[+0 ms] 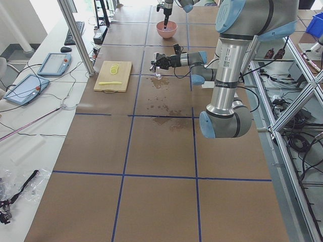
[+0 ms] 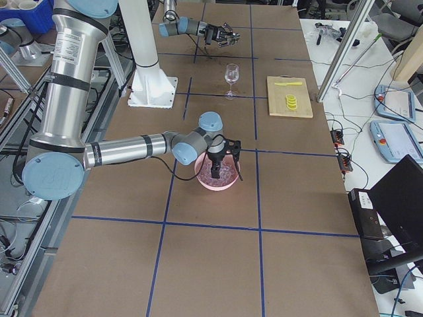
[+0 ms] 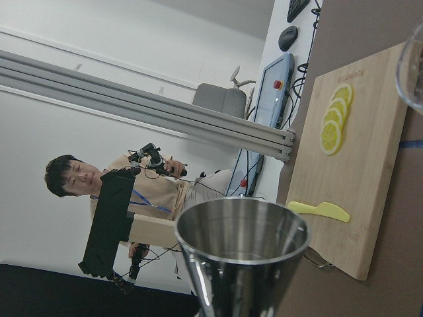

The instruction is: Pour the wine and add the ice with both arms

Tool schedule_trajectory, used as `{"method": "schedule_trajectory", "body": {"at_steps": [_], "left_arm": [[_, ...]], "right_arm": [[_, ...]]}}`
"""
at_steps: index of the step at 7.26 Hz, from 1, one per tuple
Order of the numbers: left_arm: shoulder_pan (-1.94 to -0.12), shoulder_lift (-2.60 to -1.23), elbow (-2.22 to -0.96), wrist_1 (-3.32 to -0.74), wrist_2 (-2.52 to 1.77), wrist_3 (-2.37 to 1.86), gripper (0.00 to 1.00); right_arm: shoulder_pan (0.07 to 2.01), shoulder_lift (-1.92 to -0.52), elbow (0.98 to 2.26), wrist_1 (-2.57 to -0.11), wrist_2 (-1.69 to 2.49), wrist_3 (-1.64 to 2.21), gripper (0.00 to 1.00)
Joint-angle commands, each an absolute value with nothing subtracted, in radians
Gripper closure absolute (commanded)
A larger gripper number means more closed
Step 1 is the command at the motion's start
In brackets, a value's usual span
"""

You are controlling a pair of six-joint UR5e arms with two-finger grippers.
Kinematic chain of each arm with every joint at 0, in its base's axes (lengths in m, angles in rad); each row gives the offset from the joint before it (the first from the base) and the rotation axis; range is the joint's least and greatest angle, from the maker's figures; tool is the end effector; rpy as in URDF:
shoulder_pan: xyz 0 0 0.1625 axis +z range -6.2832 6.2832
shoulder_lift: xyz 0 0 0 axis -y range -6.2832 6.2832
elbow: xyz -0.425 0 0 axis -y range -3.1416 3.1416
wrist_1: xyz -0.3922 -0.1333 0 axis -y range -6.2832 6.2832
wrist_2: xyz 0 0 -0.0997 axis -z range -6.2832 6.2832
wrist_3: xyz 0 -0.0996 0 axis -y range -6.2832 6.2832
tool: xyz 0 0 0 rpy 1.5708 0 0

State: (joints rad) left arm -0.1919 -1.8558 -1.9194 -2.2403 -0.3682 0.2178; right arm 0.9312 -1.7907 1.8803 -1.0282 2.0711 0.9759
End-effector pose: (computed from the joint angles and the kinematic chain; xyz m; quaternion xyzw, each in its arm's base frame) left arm 0.4442 -0.3168 0.2515 0.6649 -0.1019 0.2302 0.7033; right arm -0.1880 -0.3960 0.5538 0.0381 -0.3803 0.0782 0.9208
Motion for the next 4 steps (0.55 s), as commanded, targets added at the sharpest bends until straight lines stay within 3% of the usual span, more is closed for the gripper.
{"method": "schedule_trajectory", "body": {"at_steps": [1,2,4], "left_arm": [[-0.198,-1.760,-1.919,-2.412,-0.368,0.218,1.00],[-0.202,-1.703,-1.917,-2.471,-0.370,0.218,1.00],[-0.204,-1.626,-1.908,-2.606,-0.370,0.225,1.00]], "right_arm": [[0.931,-1.789,1.876,-1.029,2.071,0.985,0.20],[0.931,-1.789,1.876,-1.029,2.071,0.985,0.36],[0.930,-1.766,1.852,-1.031,2.071,0.983,0.41]]}}
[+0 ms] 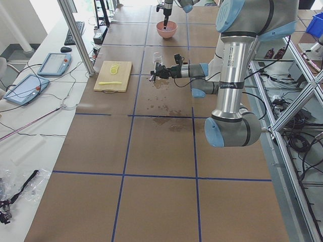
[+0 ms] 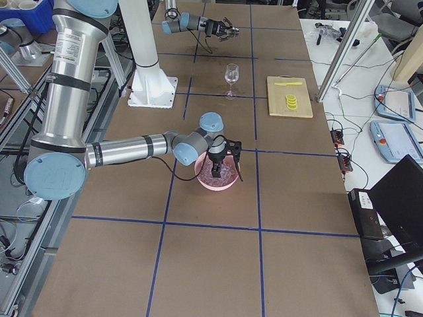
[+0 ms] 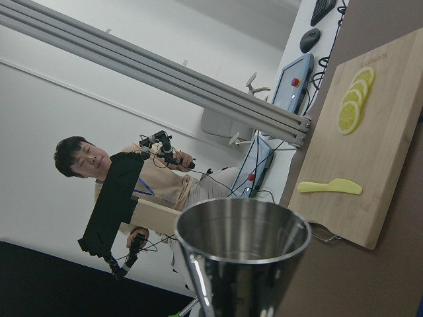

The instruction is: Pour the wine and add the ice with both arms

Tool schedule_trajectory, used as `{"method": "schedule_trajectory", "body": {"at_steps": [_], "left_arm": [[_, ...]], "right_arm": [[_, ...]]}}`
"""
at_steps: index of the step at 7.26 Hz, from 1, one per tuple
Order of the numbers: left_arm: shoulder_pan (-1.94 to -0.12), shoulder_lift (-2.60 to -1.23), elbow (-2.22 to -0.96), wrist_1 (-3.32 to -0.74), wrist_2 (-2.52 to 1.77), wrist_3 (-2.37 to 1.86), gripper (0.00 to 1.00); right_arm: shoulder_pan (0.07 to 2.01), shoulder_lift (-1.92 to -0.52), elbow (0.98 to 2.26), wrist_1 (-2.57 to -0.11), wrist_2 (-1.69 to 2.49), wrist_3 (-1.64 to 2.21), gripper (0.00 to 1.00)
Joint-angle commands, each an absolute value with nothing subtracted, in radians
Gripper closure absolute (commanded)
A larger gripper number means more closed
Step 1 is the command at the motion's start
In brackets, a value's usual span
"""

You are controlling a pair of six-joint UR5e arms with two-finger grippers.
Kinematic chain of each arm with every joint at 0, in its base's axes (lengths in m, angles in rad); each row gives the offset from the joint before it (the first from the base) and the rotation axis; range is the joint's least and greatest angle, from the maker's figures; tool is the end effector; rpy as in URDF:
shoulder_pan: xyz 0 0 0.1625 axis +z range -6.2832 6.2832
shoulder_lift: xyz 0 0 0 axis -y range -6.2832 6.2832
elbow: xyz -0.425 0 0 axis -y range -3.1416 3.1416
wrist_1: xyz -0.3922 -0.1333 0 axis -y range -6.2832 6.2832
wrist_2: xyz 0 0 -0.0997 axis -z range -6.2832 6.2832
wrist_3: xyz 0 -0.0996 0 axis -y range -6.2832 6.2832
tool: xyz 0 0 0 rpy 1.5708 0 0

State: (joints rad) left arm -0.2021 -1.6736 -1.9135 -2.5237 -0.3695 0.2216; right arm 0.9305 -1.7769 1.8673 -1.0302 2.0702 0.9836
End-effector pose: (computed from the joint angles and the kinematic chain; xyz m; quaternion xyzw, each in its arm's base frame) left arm 0.3955 -0.3119 0.3242 0.6807 -0.0752 0.1961 0.7018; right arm -0.1917 -0.4005 0.5549 0.0364 -0.3798 0.0818 0.9207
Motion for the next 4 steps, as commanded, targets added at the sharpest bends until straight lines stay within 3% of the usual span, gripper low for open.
{"method": "schedule_trajectory", "body": {"at_steps": [1,2,4], "left_arm": [[-0.204,-1.606,-1.907,-2.637,-0.370,0.227,1.00],[-0.204,-1.579,-1.905,-2.661,-0.370,0.227,1.00],[-0.204,-1.548,-1.898,-2.727,-0.370,0.226,1.00]], "right_arm": [[0.930,-1.766,1.852,-1.031,2.071,0.983,0.48],[0.930,-1.766,1.852,-1.031,2.071,0.982,0.59],[0.931,-1.767,1.856,-1.031,2.072,0.976,1.00]]}}
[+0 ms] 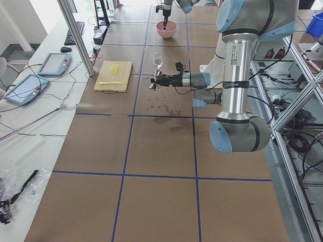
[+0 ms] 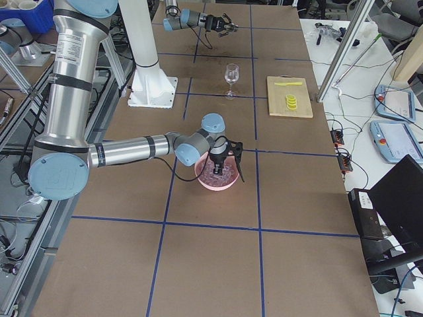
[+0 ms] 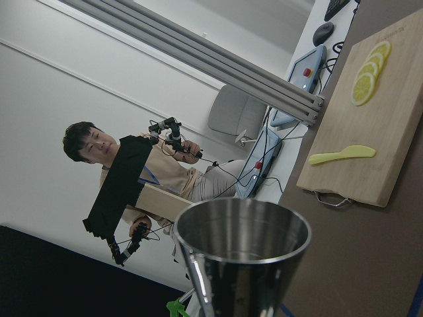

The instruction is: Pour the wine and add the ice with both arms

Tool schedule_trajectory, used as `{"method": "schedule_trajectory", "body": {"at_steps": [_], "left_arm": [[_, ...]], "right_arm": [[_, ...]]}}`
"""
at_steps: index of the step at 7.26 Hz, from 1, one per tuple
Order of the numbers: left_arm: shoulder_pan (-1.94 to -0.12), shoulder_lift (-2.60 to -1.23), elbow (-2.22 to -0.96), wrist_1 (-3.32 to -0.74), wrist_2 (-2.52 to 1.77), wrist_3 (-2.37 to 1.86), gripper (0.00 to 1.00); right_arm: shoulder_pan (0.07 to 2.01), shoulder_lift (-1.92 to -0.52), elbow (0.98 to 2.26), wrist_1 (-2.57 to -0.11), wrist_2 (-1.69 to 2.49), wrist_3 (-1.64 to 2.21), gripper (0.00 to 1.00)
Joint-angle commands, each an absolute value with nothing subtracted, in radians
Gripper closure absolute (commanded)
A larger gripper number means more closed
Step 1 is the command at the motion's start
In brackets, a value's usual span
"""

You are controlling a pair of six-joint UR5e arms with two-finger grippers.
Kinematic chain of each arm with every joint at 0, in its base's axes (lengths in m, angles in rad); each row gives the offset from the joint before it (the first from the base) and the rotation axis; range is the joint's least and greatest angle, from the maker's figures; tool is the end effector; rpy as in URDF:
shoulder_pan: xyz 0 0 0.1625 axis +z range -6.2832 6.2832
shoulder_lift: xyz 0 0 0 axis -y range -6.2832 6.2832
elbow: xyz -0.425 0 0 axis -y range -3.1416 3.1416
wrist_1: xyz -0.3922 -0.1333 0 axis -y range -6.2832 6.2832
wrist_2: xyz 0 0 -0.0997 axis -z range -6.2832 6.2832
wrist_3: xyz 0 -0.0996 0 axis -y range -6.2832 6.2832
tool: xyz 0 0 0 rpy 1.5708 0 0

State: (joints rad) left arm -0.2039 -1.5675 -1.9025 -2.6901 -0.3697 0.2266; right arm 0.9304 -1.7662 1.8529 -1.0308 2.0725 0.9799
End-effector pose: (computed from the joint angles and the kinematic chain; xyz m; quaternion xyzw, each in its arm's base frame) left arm 0.3633 -0.3061 0.3665 0.6885 -0.0615 0.1804 0.6997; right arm -0.1945 -0.4040 0.5577 0.0348 -0.3791 0.0803 0.9212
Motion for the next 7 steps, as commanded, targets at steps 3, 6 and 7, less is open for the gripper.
{"method": "schedule_trajectory", "body": {"at_steps": [3,6,7], "left_arm": [[-0.204,-1.522,-1.864,-2.813,-0.371,0.180,1.00],[-0.203,-1.517,-1.858,-2.816,-0.452,-0.185,1.00],[-0.201,-1.517,-1.839,-2.816,-0.456,-0.277,1.00]], "right_arm": [[0.942,-1.773,1.905,-1.040,2.085,0.973,1.00],[0.986,-1.776,1.968,-1.045,2.086,0.973,1.00],[0.998,-1.773,1.980,-1.045,2.088,0.973,1.00]]}}
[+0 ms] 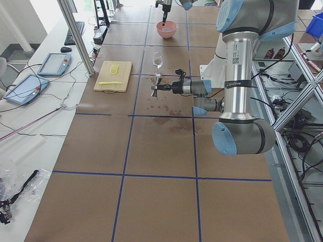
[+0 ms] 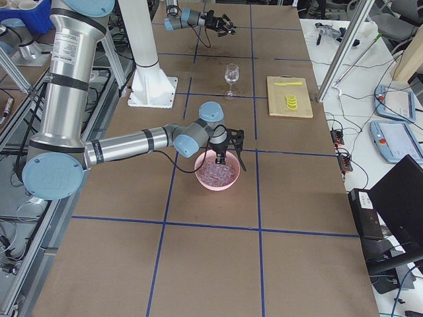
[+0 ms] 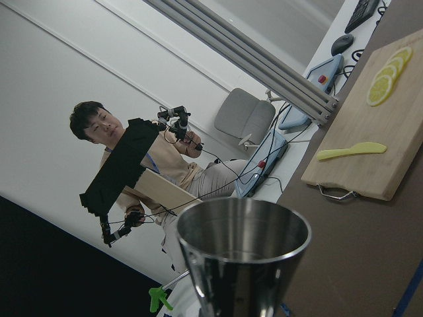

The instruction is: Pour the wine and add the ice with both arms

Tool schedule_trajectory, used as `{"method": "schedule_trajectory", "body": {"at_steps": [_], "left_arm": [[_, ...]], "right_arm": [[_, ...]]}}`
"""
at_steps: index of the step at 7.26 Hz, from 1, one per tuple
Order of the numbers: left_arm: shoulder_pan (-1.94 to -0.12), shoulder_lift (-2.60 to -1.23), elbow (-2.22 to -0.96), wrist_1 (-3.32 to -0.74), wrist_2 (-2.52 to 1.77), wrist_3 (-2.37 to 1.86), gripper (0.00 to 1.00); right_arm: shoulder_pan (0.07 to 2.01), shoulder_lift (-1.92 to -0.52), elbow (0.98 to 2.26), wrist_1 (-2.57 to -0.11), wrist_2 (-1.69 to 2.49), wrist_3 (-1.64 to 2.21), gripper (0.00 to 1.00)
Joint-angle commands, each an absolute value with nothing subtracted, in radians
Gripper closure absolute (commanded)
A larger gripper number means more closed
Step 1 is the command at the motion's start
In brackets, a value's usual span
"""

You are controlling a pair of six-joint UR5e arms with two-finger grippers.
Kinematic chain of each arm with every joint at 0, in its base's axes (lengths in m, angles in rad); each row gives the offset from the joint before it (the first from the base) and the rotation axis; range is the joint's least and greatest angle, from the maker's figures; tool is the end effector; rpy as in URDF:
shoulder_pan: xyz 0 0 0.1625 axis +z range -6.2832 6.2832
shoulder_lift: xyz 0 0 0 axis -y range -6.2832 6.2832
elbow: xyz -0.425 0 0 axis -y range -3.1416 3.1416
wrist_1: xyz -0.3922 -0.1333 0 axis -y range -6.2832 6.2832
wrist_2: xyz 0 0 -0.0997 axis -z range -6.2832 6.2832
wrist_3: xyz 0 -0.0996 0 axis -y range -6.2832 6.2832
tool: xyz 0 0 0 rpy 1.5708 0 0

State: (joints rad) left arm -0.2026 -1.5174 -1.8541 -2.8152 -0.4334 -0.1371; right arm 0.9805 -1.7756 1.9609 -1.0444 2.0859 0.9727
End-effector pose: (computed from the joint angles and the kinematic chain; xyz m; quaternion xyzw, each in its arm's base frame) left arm 0.3570 -0.3017 0.4023 0.6860 0.0961 0.0647 0.7184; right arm -0.1700 -0.4051 0.5069 0.0710 -0.4068 0.0851 0.9068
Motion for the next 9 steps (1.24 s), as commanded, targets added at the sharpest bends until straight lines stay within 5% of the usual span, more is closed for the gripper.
{"method": "schedule_trajectory", "body": {"at_steps": [1,9], "left_arm": [[-0.198,-1.519,-1.809,-2.816,-0.454,-0.399,1.00],[-0.176,-1.522,-1.617,-2.816,-0.380,-1.008,1.00]], "right_arm": [[1.009,-1.772,1.993,-1.046,2.095,0.973,1.00],[1.058,-1.727,2.100,-1.032,2.197,1.020,1.00]]}}
